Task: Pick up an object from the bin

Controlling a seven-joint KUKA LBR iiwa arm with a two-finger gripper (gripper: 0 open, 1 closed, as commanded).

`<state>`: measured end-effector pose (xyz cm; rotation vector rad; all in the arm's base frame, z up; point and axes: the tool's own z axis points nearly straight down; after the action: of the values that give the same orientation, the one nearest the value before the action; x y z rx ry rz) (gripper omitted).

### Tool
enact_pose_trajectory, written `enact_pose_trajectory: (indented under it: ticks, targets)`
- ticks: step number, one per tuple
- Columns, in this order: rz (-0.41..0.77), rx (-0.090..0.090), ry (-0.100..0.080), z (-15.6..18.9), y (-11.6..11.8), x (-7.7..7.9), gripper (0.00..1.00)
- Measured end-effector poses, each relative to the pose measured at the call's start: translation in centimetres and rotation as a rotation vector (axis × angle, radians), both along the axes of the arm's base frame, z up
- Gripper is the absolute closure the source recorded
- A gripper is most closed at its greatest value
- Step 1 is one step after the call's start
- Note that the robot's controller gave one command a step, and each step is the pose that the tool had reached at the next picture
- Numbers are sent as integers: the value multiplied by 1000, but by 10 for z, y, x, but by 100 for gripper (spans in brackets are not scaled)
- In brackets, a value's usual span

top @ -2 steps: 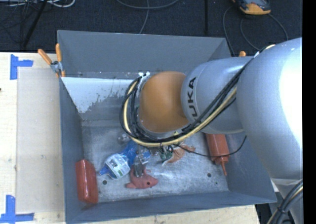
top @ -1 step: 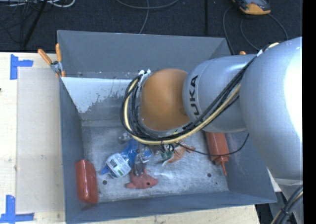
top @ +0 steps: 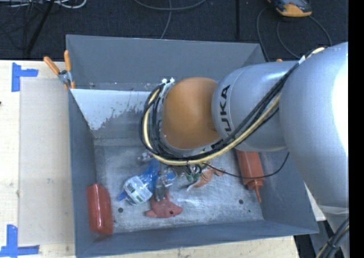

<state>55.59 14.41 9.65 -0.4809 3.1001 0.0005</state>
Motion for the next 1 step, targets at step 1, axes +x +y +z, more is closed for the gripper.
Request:
enact_pose_trajectory:
  ticks: [1]
  targets:
    - [0,-1,5,8,0,-1,100]
